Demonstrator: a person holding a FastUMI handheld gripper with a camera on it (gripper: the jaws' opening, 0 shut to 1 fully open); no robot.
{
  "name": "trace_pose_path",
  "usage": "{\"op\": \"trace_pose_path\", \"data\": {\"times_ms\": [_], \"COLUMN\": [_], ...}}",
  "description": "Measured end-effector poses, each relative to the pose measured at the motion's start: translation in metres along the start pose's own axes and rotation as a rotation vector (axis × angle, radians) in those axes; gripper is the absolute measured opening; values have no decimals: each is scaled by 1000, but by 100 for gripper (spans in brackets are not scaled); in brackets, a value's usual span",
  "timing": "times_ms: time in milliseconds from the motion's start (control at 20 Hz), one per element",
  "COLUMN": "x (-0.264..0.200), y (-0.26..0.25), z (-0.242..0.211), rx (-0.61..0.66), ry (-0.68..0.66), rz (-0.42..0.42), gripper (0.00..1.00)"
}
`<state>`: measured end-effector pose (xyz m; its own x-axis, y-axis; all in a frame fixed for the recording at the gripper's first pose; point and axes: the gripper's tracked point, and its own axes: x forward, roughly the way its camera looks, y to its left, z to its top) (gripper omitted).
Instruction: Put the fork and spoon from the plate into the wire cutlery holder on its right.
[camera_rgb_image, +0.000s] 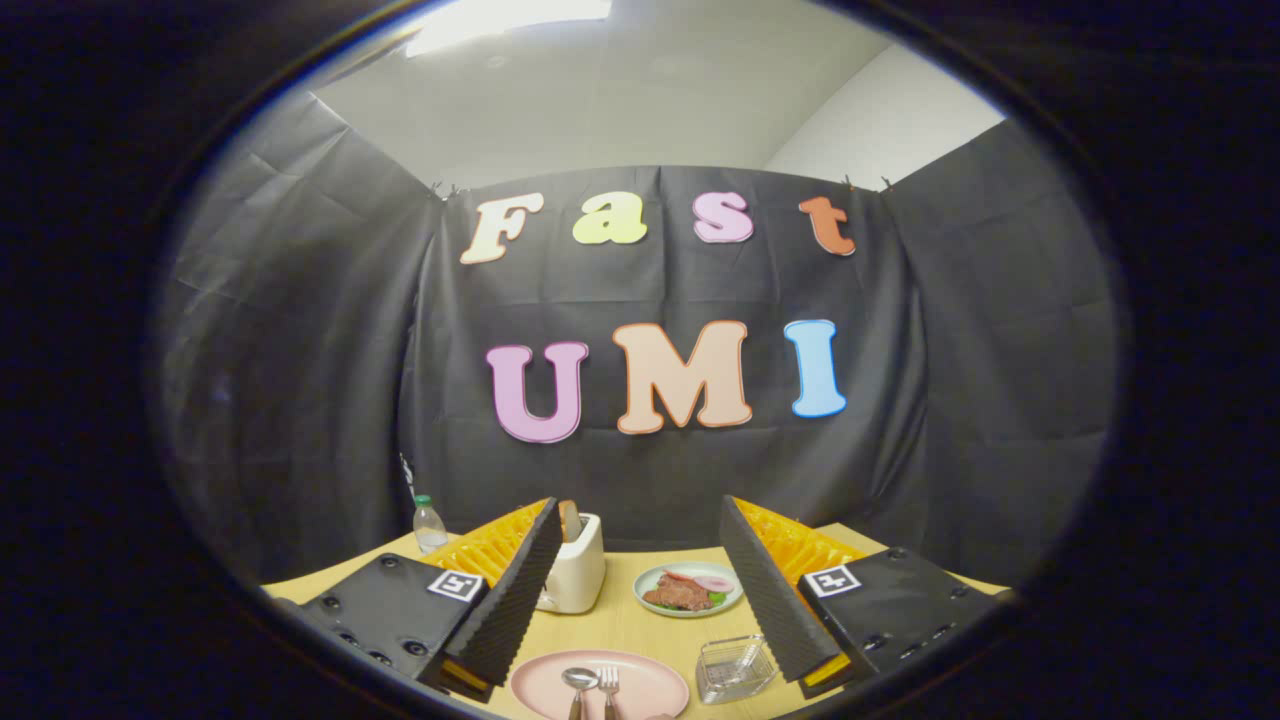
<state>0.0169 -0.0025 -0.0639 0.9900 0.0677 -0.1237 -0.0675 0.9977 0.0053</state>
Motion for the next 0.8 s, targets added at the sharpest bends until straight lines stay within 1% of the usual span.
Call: {"op": "trace_pose_path", "data": {"times_ms": [450, 600, 800], "x": [11, 12, 11], "y": [9, 11, 13], "z": [-61, -86, -122], "rx": [-37, -75, -92], "ry": [145, 212, 309], "rz": [65, 83, 106], "gripper": [100, 100, 100]}}
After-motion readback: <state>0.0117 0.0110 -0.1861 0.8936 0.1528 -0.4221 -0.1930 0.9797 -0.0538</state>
